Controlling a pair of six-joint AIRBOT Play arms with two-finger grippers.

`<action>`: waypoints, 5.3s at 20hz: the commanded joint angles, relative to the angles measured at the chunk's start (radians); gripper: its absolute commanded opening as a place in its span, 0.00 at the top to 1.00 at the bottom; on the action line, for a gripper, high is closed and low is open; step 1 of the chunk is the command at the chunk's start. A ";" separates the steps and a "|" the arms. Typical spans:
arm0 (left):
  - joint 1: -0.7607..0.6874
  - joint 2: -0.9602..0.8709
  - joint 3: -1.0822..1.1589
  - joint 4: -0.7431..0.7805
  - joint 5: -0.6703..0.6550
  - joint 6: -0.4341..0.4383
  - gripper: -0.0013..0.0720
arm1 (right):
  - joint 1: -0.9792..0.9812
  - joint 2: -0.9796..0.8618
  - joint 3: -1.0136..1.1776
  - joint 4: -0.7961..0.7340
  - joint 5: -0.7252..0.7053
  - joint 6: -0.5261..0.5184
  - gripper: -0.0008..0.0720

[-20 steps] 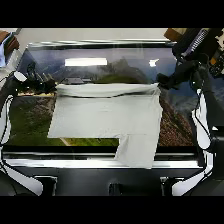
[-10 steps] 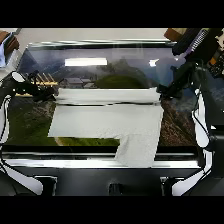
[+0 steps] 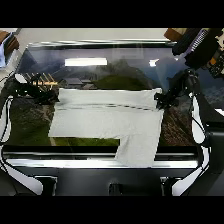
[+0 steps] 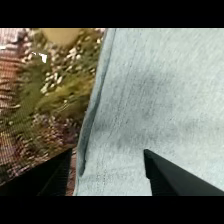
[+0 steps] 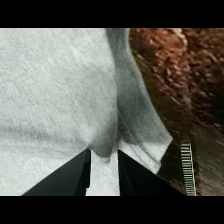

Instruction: Fold the clothes and pants, and hang the long-sleeved shirts on hangers.

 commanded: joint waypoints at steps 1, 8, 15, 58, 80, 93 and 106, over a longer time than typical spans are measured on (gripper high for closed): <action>0.014 0.045 0.002 0.002 -0.003 0.005 0.24 | 0.000 0.022 -0.002 0.027 -0.023 -0.045 0.61; 0.211 0.371 -0.215 -0.004 -0.068 0.050 0.24 | -0.172 0.379 -0.200 0.188 -0.018 -0.266 0.41; 0.487 0.752 -0.890 -0.178 0.085 0.105 0.24 | -0.297 0.710 -0.821 0.303 0.092 -0.368 0.41; 0.301 0.615 -1.025 -0.250 0.251 0.184 0.25 | -0.297 0.850 -1.315 0.503 0.253 -0.431 0.94; 0.119 0.858 -0.851 -0.200 0.243 -0.028 0.97 | -0.297 1.267 -1.166 0.589 0.309 -0.218 0.94; -0.024 0.167 -0.094 -0.161 0.286 -0.132 0.96 | -0.146 0.347 -0.467 0.634 0.639 -0.248 0.94; -0.075 0.050 -0.011 -0.044 0.212 -0.132 0.25 | -0.245 0.255 -0.404 0.523 0.306 -0.237 0.30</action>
